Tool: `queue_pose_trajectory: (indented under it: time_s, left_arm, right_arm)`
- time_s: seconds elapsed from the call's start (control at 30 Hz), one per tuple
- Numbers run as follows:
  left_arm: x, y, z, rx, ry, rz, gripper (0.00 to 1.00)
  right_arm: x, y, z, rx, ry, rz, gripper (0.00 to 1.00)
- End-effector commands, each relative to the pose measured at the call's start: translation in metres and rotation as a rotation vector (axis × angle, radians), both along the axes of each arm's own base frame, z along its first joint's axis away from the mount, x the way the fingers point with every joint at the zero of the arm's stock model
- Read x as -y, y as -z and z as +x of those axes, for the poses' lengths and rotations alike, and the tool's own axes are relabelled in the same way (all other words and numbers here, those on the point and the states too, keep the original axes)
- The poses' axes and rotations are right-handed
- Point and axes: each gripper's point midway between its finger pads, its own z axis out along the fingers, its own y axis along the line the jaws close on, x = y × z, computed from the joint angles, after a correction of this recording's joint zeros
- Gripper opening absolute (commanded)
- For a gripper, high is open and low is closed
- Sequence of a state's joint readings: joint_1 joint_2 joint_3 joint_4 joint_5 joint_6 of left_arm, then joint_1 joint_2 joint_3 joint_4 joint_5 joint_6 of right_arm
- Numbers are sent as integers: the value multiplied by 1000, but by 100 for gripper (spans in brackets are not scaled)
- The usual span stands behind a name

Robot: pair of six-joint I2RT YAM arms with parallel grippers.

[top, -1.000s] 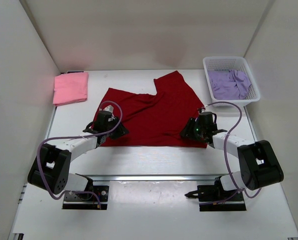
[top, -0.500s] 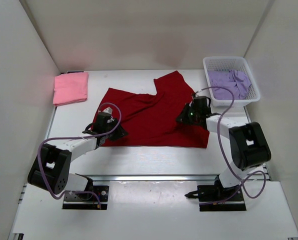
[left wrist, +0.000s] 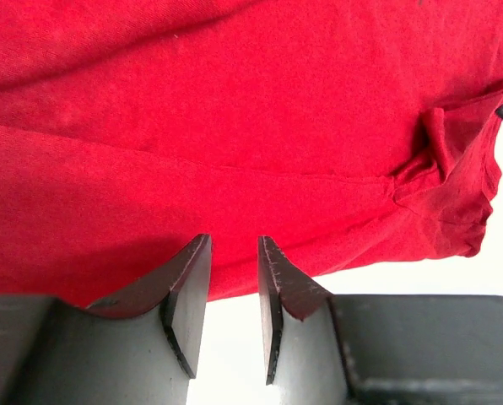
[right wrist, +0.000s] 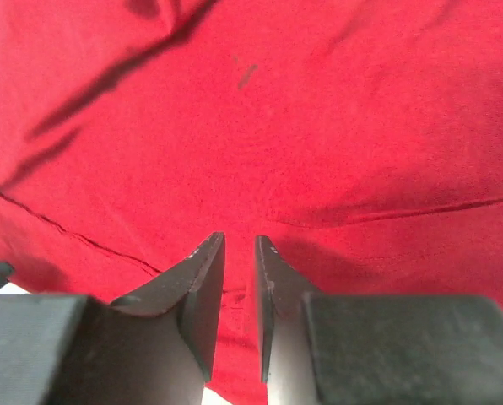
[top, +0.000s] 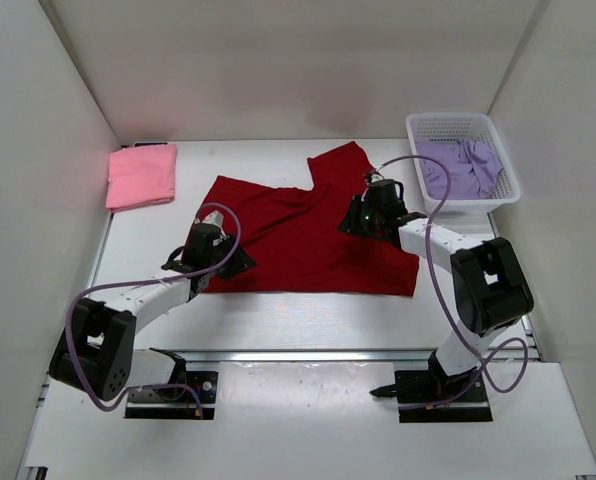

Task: Fold and stack the t-shirts
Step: Flatten out the tshirt

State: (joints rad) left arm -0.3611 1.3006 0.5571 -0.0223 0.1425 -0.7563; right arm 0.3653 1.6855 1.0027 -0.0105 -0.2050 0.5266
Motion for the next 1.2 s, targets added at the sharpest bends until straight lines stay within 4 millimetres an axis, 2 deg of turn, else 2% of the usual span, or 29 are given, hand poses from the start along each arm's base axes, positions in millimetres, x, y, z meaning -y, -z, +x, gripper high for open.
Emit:
queue_pose_trajectory:
  time_s: [0.0,0.03,0.07,0.17,0.27,0.33,0.37,0.43,0.47,0.6,0.8,0.83,0.9,0.97,1.0,1.07,1.17]
  left_arm:
    - [6,-1,0,6,17,-3,39]
    - [9,2,-1,-4,23,-2,39]
    - [11,4,-2,-12,31,-2,39]
    - [10,4,-2,-5,34,9,39]
    - [8,-1,2,24,20,-11,40]
    - [4,-1,4,21,11,-12,40]
    - [5,3,1,11,15,-2,39]
    - [8,1,3,18,20,-9,40]
    - [9,1,3,16,23,-13,40]
    - [11,6,-1,2,30,-22,40]
    - [10,4,2,11,21,-24,40]
    - [10,7,0,4,28,-22,40]
    - [11,2,3,15,24,-30,39]
    - [9,1,4,17,21,-29,39]
    - [9,1,4,15,19,-31,39]
    - [6,-1,6,24,9,-34,38]
    - [7,-5,8,32,8,-39,40]
  right_arm:
    - [11,1,6,28,-17,-116,19]
    - [8,5,3,3,-56,-149,23]
    - [10,20,0,-41,-71,-196,26]
    - [5,32,0,-55,-105,-271,32]
    - [5,36,2,-60,-110,-318,35]
    - [-3,40,0,-75,-143,-321,33]
    - [0,44,-3,-93,-147,-328,33]
    - [-5,47,-2,-96,-167,-352,33]
    - [-10,44,-3,-90,-180,-359,33]
    - [-7,50,-8,-110,-187,-395,35]
    - [-15,35,-7,-53,-192,-460,37]
    - [-8,36,-5,-58,-173,-479,36]
    - [-9,37,-4,-62,-178,-488,30]
    - [-7,40,-5,-77,-173,-497,14]
    - [-6,40,-5,-77,-177,-508,12]
    - [-6,37,-1,-60,-164,-508,2]
    - [-8,23,9,-24,-125,-469,0]
